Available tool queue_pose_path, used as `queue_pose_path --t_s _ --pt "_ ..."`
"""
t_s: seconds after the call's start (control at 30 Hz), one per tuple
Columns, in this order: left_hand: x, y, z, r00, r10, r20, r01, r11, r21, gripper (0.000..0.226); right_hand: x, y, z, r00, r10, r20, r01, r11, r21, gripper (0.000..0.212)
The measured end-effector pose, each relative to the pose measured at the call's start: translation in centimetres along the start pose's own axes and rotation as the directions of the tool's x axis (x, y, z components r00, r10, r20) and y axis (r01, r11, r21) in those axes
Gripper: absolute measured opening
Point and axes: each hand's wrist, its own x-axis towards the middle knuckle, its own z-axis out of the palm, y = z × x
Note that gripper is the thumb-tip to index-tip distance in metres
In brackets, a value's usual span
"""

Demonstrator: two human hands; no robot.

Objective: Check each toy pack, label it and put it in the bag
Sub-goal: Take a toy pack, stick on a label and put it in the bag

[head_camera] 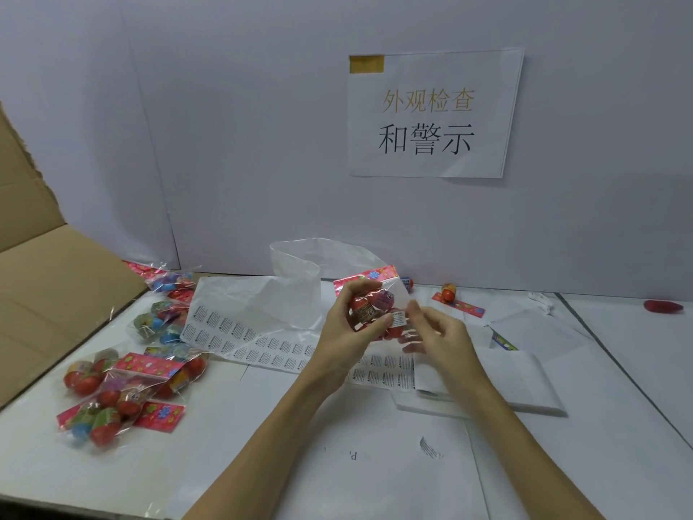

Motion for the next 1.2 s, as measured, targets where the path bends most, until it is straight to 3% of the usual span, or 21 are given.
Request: queue_pose_path --t_s 0.1,0.2,0.3,0.47,0.63,0.8,0.97,1.07,1.13,1.2 --pt "-0.1 0.0 0.0 1.000 0.002 0.028 -0.002 1.000 -0.010 0.052 -0.3 -0.2 0.5 1.000 -0.004 0.029 0.003 1.000 0.031 0.039" --pt "0.1 0.0 -0.1 0.999 0.011 0.050 -0.009 0.999 -0.035 0.055 -0.3 -0.3 0.3 0.996 0.069 0.064 -0.082 0.969 0.231 0.035" --pt "0.3 -0.3 -0.3 0.999 0.019 0.039 -0.017 0.998 -0.064 0.056 -0.4 -0.5 0.1 0.977 0.164 0.138 -0.208 0.872 0.443 0.024" --pt "0.4 -0.3 0.0 0.999 0.017 -0.027 -0.019 0.997 -0.072 0.067 -0.4 -0.8 0.4 0.986 0.158 0.054 -0.167 0.944 0.284 0.029" --pt "1.0 0.0 -1.2 0.959 -0.041 -0.281 0.017 0.996 -0.090 0.050 -0.2 -1.0 -0.4 0.991 0.127 0.050 -0.136 0.955 0.263 0.024" --pt "1.1 -0.3 -1.7 0.954 -0.167 -0.248 0.157 0.986 -0.059 0.025 -0.2 -0.9 -0.4 0.991 0.109 -0.073 -0.078 0.936 0.344 0.017" --pt "1.2 0.0 -1.4 0.963 -0.065 -0.260 0.067 0.998 0.000 0.014 -0.1 -0.8 -0.8 0.982 0.159 -0.106 -0.110 0.925 0.365 0.021" --pt "1.4 -0.5 -1.4 0.938 0.005 -0.347 0.051 0.987 0.152 0.012 -0.4 -0.8 -0.6 0.993 -0.073 -0.090 0.088 0.982 0.169 0.024" --pt "1.4 -0.8 -1.5 0.912 -0.045 -0.408 0.136 0.971 0.197 0.027 -0.8 -0.8 -0.2 0.978 -0.211 -0.007 0.210 0.969 0.132 0.028" --pt "1.4 -0.4 -1.7 0.899 -0.293 -0.326 0.240 0.951 -0.194 0.052 -1.1 -0.6 0.2 0.942 -0.328 0.072 0.330 0.944 -0.021 0.030"
